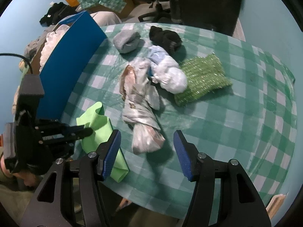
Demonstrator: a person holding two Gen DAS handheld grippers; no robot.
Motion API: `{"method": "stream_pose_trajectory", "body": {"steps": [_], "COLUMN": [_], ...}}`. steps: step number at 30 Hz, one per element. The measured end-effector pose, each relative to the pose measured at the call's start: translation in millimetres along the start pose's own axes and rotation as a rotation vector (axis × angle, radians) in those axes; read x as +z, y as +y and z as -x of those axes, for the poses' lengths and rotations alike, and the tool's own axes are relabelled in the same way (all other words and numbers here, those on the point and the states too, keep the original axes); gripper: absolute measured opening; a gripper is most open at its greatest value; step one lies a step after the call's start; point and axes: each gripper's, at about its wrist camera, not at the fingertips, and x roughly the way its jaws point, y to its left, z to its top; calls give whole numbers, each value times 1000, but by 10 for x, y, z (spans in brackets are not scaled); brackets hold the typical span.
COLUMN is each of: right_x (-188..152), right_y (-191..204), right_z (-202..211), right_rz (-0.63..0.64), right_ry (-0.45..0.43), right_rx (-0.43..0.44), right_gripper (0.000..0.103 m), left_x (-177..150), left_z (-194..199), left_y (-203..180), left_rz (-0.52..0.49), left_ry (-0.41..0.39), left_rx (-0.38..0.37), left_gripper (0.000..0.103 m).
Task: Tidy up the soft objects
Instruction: 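Grasp the lime-green cloth with the left tool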
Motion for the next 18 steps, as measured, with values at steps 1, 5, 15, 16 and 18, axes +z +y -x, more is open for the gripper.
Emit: {"method": "stream_pose_trajectory", "body": {"steps": [1, 5, 15, 16, 18], "right_x": [25, 132, 390, 407, 431], "right_y": [29, 123, 264, 276, 283], "right_z": [-30, -151, -554, -596, -661], "right_rz": [11, 55, 96, 99, 98], "right_ry": [5, 18, 66, 72, 86], "right_rx": [1, -8, -33, -44, -53], "right_gripper": [60, 63, 63, 63, 63], "left_x": [19, 122, 387, 350, 340], "left_z": [12, 64, 170, 176, 187], "left_y": [32, 177, 433, 391, 375], "left_rz": [3, 24, 54, 54, 58], "left_ry": [-4, -23, -57, -58, -61], "left_rx": [1, 5, -4, -2, 1], "left_gripper": [3, 3, 3, 3, 3]}}
